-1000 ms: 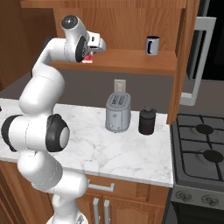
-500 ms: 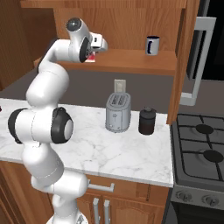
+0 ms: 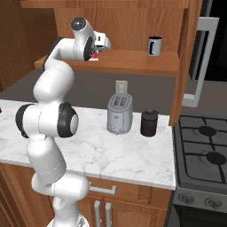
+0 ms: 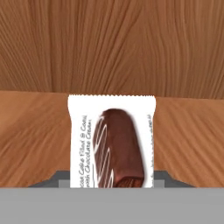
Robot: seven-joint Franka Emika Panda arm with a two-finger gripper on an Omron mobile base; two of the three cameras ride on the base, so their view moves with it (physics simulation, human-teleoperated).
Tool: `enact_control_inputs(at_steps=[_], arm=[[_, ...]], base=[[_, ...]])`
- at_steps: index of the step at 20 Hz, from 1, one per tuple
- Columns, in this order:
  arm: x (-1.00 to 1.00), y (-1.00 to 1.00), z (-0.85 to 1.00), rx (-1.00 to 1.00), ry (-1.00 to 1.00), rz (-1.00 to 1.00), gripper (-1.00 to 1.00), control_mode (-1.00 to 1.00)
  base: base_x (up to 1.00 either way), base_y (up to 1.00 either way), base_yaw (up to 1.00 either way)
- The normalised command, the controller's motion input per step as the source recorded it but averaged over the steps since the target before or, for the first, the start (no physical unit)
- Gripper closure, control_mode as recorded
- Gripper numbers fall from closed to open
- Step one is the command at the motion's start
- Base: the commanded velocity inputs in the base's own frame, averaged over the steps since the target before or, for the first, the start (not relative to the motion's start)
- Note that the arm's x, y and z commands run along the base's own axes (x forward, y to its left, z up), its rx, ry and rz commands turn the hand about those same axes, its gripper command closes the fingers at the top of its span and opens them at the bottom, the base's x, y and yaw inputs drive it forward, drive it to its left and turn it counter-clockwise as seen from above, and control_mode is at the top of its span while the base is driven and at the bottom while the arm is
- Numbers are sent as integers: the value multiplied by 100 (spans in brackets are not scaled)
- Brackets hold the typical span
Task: Pick the bar and yogurt from the counter and place them in the cabinets closest to them.
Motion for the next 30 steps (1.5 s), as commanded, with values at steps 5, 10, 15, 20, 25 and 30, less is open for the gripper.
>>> enact_control_inputs(at_steps=[5,10,15,20,25,30], arm=[[17,0,-9,-1,-1,0,100,-100],[7,0,-21,-3,-1,1,100,-100],[4,0,-16,-3,-1,1,100,-100],[0,0,0,0,0,0,100,-100],[0,0,0,0,0,0,-100,-100],[0,0,0,0,0,0,-100,-100]], base=[[0,0,0],[0,0,0],[0,0,0],[0,0,0],[0,0,0],[0,0,0]])
